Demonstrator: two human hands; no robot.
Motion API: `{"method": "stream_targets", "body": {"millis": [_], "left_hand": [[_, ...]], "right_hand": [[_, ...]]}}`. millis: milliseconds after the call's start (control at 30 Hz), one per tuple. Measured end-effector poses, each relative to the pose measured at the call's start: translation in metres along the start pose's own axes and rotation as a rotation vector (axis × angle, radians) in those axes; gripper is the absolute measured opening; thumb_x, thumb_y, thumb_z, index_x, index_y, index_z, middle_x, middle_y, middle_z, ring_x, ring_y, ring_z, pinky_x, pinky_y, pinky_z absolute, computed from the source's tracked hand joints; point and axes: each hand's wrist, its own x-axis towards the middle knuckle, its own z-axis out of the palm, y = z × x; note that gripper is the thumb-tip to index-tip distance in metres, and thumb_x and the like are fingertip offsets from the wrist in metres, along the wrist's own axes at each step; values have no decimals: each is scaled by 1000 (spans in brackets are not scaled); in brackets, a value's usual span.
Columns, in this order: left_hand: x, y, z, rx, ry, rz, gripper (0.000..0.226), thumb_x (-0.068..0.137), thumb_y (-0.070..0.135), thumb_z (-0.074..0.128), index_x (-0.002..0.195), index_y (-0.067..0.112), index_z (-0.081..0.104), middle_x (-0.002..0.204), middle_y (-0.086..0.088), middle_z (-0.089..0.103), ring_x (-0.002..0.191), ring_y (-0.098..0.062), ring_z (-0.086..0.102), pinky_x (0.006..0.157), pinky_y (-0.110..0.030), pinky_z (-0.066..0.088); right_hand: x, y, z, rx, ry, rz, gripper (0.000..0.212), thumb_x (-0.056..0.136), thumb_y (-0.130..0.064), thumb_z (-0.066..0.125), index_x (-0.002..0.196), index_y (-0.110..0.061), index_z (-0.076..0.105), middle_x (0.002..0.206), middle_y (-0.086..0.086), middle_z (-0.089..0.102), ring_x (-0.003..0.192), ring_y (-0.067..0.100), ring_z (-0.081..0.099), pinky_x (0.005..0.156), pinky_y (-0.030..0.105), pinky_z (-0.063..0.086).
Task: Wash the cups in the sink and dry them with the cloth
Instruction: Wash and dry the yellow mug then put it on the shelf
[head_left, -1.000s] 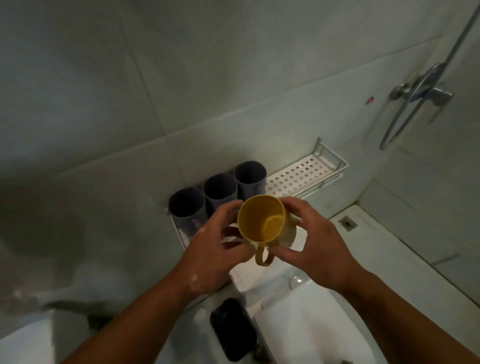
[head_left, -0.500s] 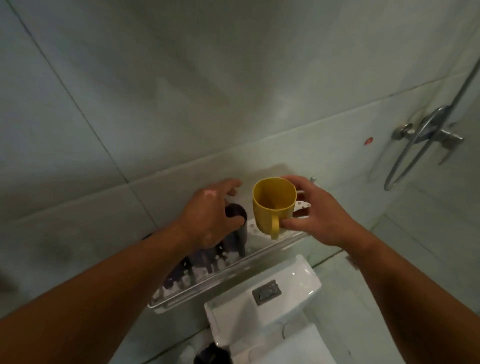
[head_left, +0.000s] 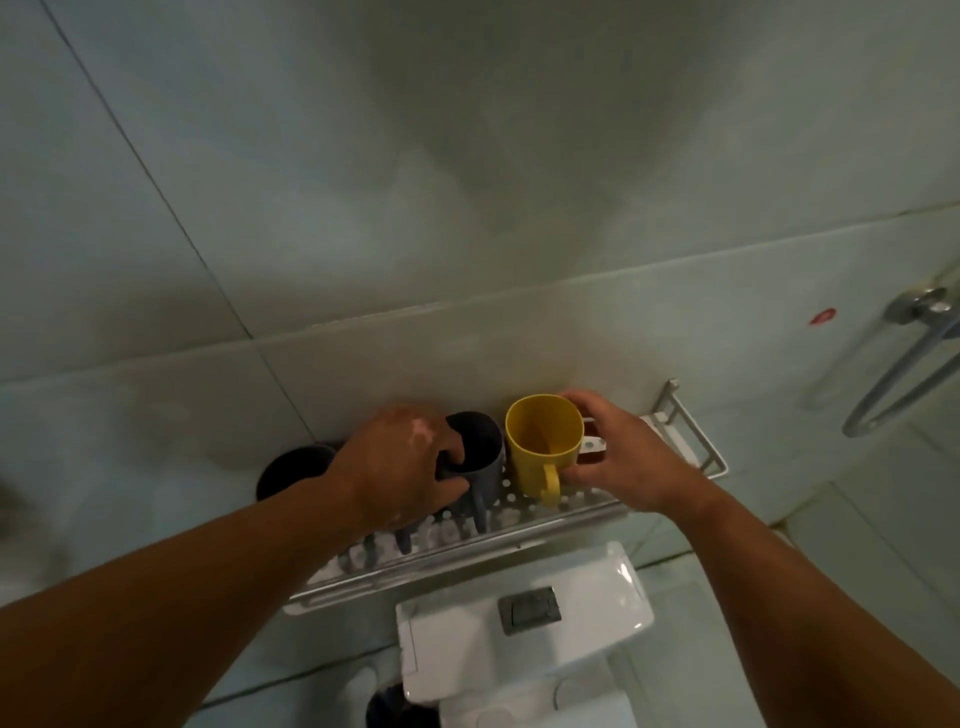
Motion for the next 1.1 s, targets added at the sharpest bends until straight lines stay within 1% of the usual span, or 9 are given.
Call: {"method": "stream_targets", "body": {"millis": [67, 167, 267, 400, 533, 633, 733, 900, 1100], "left_hand": [[-1, -2, 2, 19, 23, 20, 13, 82, 38, 73, 85, 25, 76, 87, 4, 71, 79, -17, 59, 75, -34, 52], [-2, -4, 7, 36, 46, 26, 12, 83, 36, 72, 79, 26, 76, 83, 6, 70, 78, -15, 58, 74, -31, 49], [-1, -7, 11, 36, 61, 25, 12, 84, 38, 71, 80, 28, 77, 82, 8, 69, 81, -14, 55, 77, -29, 44], [-1, -9, 14, 30, 66, 26, 13, 85, 41, 71, 79, 30, 75, 79, 8, 65, 81, -14, 51, 78, -35, 47], [-3, -9, 16, 40, 90, 16, 14, 86, 44, 71, 81, 31, 75, 80, 8, 65, 84, -14, 50, 78, -36, 47], [-4, -8, 18, 43, 99, 19, 13, 86, 43, 71, 82, 31, 76, 79, 7, 66, 83, -14, 49, 78, -36, 48], [-3, -9, 17, 40, 104, 21, 14, 86, 42, 71, 81, 31, 75, 76, 8, 64, 82, -14, 47, 78, -37, 48], [-4, -11, 20, 30, 101, 25, 15, 89, 44, 68, 85, 31, 76, 82, 9, 66, 86, -14, 48, 82, -37, 47], [-4, -14, 21, 19, 109, 37, 21, 87, 44, 70, 100, 29, 76, 97, 6, 71, 92, -17, 54, 88, -41, 48]], "right_hand": [[2, 0, 2, 20, -19, 13, 85, 71, -32, 91, 139, -44, 41, 131, -20, 56, 119, 5, 55, 85, 20, 52], [3, 2, 4, 55, -29, 36, 81, 71, -32, 91, 134, -46, 43, 127, -23, 57, 119, 6, 57, 87, 22, 54], [4, 3, 5, 56, -29, 47, 78, 72, -32, 90, 133, -47, 43, 125, -25, 56, 118, 5, 57, 89, 22, 54], [5, 2, 5, 61, -28, 52, 78, 74, -31, 89, 133, -48, 42, 123, -28, 55, 117, 3, 57, 86, 18, 51], [5, 2, 5, 62, -15, 52, 79, 74, -27, 89, 134, -47, 42, 128, -24, 55, 120, 4, 56, 93, 23, 53], [5, 0, 5, 35, -20, 55, 79, 74, -26, 88, 134, -45, 42, 127, -23, 55, 120, 5, 55, 91, 20, 51], [4, 0, 6, 15, -7, 63, 81, 74, -26, 89, 138, -40, 42, 132, -16, 56, 121, 8, 56, 94, 24, 53], [2, -2, 7, -8, 23, 53, 81, 75, -27, 89, 141, -36, 43, 137, -11, 57, 121, 9, 57, 94, 23, 53], [-5, -7, 0, -10, 23, 44, 85, 73, -24, 89, 140, -43, 40, 137, -16, 56, 126, 8, 55, 100, 33, 54]]}}
